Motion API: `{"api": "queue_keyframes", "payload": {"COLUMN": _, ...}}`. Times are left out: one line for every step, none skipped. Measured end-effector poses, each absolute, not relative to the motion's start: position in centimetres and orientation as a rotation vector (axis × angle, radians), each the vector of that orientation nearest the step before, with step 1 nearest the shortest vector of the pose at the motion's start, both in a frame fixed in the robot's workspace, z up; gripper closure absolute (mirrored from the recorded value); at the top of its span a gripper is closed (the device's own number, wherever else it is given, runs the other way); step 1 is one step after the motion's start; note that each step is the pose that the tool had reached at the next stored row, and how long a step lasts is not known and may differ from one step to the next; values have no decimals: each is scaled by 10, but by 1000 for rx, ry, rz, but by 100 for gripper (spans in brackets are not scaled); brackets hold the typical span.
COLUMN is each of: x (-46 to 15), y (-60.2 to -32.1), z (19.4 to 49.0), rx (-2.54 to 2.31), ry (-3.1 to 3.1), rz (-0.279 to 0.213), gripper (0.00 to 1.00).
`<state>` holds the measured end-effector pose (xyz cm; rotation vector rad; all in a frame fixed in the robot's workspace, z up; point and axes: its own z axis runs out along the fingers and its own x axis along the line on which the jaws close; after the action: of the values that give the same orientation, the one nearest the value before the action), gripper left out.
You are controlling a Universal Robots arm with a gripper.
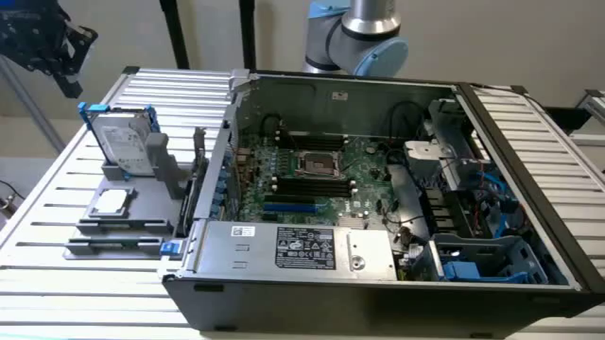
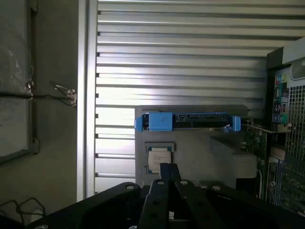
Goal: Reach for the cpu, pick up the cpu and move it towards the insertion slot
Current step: 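Pick up the cpu and move it towards the insertion slot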
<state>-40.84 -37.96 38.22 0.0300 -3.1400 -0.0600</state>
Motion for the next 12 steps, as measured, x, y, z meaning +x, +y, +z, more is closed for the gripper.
{"api": "queue_keyframes", "payload": {"x": -408, "y": -380, "z": 382, "rx": 30, "ry": -3140, "rz": -60, "gripper": 89}}
{"api": "queue_keyframes", "payload": {"x": -408, "y": -380, "z": 382, "rx": 30, "ry": -3140, "rz": -60, "gripper": 89}}
{"api": "queue_keyframes", "payload": {"x": -408, "y": -380, "z": 382, "rx": 30, "ry": -3140, "rz": -60, "gripper": 89}}
{"api": "queue_keyframes", "payload": {"x": -408, "y": -380, "z": 382, "rx": 30, "ry": -3140, "rz": -60, "gripper": 89}}
{"api": "queue_keyframes", "payload": {"x": -408, "y": -380, "z": 382, "rx": 30, "ry": -3140, "rz": -60, "gripper": 89}}
{"api": "queue_keyframes", "payload": {"x": -408, "y": -380, "z": 382, "rx": 30, "ry": -3140, "rz": -60, "gripper": 89}}
{"api": "queue_keyframes", "payload": {"x": -408, "y": -380, "z": 382, "rx": 30, "ry": -3140, "rz": -60, "gripper": 89}}
{"api": "queue_keyframes", "payload": {"x": -408, "y": -380, "z": 382, "rx": 30, "ry": -3140, "rz": -60, "gripper": 89}}
{"api": "queue_keyframes", "payload": {"x": -408, "y": -380, "z": 382, "rx": 30, "ry": -3140, "rz": -60, "gripper": 89}}
{"api": "queue_keyframes", "payload": {"x": -408, "y": -380, "z": 382, "rx": 30, "ry": -3140, "rz": -60, "gripper": 89}}
{"api": "queue_keyframes", "payload": {"x": -408, "y": -380, "z": 382, "rx": 30, "ry": -3140, "rz": -60, "gripper": 89}}
{"api": "queue_keyframes", "payload": {"x": -408, "y": -380, "z": 382, "rx": 30, "ry": -3140, "rz": -60, "gripper": 89}}
